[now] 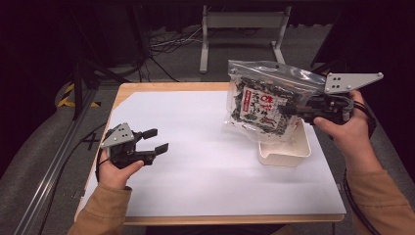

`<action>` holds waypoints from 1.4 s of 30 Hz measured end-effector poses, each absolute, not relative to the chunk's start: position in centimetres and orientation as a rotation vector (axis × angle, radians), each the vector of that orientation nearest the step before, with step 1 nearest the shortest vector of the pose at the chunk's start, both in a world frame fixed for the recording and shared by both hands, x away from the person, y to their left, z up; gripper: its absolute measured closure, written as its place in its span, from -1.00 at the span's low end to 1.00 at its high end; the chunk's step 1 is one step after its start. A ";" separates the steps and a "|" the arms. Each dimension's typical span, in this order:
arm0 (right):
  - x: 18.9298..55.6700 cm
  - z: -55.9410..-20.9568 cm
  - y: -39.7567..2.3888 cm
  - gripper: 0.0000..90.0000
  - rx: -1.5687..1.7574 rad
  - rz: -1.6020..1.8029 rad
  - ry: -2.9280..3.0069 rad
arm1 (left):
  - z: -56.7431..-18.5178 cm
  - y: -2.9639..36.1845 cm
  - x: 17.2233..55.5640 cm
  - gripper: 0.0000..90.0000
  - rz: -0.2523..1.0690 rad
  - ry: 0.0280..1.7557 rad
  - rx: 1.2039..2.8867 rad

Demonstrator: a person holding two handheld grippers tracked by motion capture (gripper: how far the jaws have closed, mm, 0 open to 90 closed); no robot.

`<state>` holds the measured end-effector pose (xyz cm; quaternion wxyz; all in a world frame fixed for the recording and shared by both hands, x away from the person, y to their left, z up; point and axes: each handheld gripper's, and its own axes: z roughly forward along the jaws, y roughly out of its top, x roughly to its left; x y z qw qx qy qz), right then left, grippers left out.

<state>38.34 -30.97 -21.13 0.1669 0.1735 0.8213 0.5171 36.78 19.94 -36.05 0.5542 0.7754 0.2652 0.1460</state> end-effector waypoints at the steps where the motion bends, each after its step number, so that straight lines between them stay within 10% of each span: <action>1: 38.3 -21.1 -31.1 0.66 0.498 1.467 2.333 | -36.3 20.0 36.9 -0.29 0.353 0.631 1.835; 42: 38.9 -23.5 -37.4 0.66 0.782 1.388 2.196 | -38.7 20.8 37.0 -0.37 0.379 0.684 1.887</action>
